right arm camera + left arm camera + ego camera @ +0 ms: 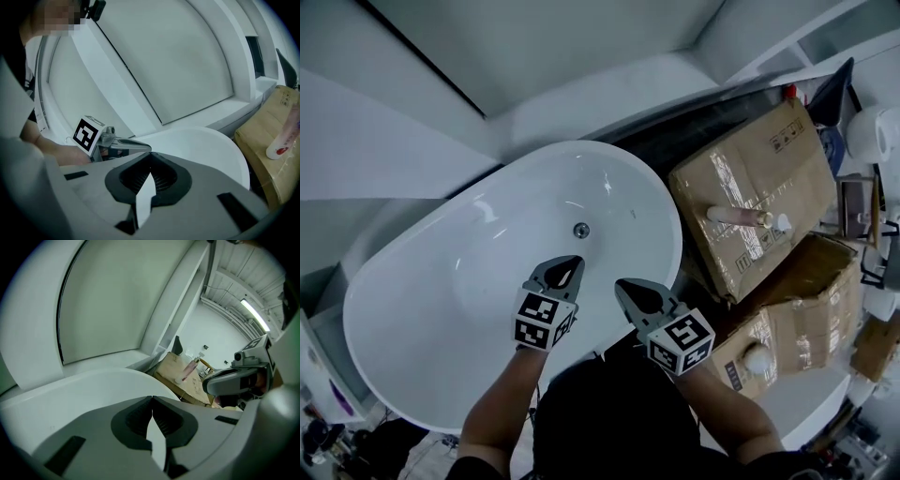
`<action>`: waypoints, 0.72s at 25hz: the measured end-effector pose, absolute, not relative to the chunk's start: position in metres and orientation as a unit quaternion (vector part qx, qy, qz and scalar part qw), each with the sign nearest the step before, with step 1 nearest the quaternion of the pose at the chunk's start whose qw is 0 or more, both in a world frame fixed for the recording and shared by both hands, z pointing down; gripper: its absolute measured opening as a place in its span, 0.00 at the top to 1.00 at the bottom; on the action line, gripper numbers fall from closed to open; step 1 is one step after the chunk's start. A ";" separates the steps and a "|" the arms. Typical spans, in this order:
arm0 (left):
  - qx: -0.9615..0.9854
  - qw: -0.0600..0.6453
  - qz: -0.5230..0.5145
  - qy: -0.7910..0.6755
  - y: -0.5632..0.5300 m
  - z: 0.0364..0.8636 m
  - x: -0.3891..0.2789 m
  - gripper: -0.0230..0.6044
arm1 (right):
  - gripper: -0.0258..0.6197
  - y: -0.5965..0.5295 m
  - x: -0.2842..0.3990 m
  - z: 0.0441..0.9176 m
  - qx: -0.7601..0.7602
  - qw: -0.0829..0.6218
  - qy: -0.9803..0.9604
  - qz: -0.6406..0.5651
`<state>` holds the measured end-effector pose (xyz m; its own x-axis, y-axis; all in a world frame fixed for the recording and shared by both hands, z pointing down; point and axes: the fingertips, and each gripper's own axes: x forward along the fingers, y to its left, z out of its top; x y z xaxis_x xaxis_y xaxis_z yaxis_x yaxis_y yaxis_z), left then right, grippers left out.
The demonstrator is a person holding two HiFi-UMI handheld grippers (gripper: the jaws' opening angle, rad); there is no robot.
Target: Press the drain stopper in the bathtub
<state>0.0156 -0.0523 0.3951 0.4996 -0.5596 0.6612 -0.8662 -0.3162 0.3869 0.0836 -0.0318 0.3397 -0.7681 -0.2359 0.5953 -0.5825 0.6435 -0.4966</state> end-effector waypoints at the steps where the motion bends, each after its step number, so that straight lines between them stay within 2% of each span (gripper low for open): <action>1: 0.783 0.370 0.209 -0.453 -0.056 0.408 0.015 0.94 | 0.94 -0.036 0.080 0.350 0.231 0.248 -0.873 0.351; 18: 0.747 0.422 0.284 -0.428 -0.066 0.703 0.009 0.94 | 0.94 -0.067 0.064 0.593 0.233 0.263 -0.856 0.379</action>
